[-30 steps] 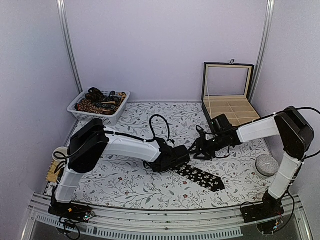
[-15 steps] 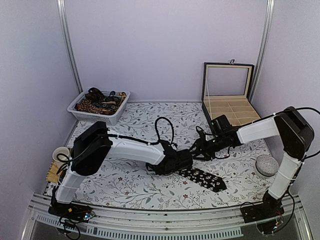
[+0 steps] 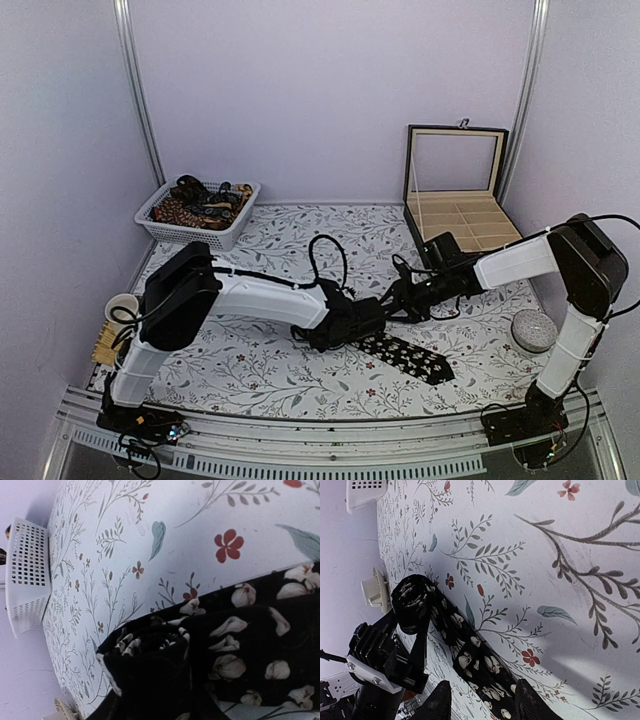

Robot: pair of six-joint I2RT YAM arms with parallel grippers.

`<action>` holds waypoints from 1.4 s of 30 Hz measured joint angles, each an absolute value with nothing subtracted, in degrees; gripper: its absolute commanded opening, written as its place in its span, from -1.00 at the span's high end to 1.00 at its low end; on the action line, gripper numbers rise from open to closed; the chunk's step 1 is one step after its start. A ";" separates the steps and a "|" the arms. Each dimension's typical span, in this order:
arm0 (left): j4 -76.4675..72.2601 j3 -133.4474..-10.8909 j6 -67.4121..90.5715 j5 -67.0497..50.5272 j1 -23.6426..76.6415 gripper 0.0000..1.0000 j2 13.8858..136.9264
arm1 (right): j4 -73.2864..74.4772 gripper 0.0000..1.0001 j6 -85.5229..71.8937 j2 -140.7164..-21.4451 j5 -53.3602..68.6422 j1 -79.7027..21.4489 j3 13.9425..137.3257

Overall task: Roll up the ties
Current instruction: Roll the tie at the center of the board.

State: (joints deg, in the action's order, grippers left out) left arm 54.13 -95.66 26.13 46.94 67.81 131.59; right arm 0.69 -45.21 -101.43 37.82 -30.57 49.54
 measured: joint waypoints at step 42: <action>58.46 -94.37 22.79 53.21 67.55 -0.21 131.68 | 0.12 0.15 -45.67 -101.43 38.33 -30.57 49.52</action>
